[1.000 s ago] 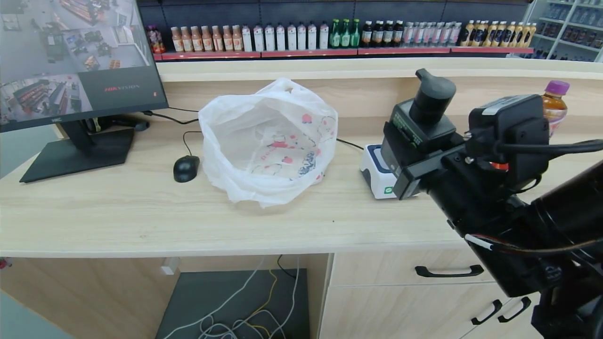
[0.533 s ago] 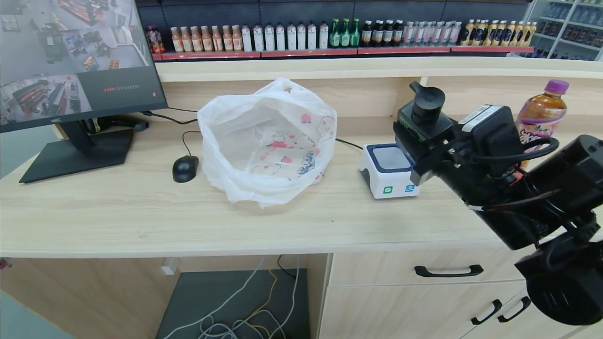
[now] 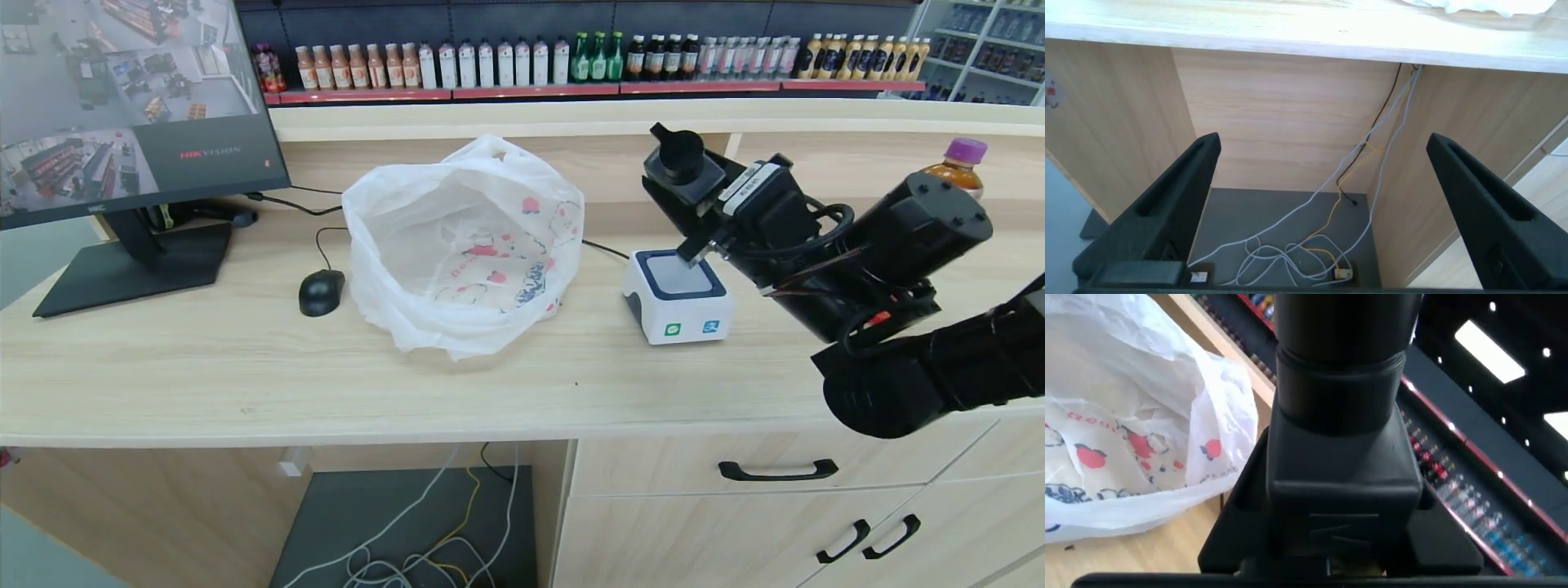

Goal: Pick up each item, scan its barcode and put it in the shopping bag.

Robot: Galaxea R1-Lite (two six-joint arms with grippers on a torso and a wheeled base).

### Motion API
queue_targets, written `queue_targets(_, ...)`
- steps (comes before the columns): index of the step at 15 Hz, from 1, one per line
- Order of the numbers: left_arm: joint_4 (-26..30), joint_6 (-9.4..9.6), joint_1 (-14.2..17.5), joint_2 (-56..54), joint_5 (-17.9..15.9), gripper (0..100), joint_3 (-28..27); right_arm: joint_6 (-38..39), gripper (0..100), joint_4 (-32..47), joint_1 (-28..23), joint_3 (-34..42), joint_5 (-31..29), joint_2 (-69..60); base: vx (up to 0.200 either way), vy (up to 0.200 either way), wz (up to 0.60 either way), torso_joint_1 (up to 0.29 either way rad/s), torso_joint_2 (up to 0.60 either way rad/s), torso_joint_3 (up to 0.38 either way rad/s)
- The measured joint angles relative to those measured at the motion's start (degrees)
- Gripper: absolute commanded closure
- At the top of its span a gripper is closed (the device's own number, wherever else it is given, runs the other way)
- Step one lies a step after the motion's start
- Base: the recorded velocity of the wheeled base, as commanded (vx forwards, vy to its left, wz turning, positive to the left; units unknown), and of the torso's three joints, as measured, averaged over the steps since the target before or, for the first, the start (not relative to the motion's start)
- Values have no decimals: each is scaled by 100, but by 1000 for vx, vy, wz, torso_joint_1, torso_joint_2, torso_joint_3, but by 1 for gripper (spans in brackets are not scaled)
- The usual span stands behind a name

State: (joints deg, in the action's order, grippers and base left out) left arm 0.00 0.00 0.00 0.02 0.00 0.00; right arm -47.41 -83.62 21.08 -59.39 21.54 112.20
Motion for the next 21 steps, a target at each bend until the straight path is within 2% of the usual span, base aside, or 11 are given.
queue_targets(4,0,2,0,0,0,0,0,-289,100,33,-236,-257,968,317,0,0,0,0,0,0)
queue_targets(8,0,0,-2,0,0,0,0,-624,100,22,-311,-94,1730,433,0,0,0,0,0,0)
queue_targets(16,0,0,-2,0,0,0,0,-703,100,-33,-396,-22,2152,560,0,0,0,0,0,0)
queue_targets(21,0,0,0,0,0,0,0,-730,100,-180,-959,282,2139,563,0,0,0,0,0,0)
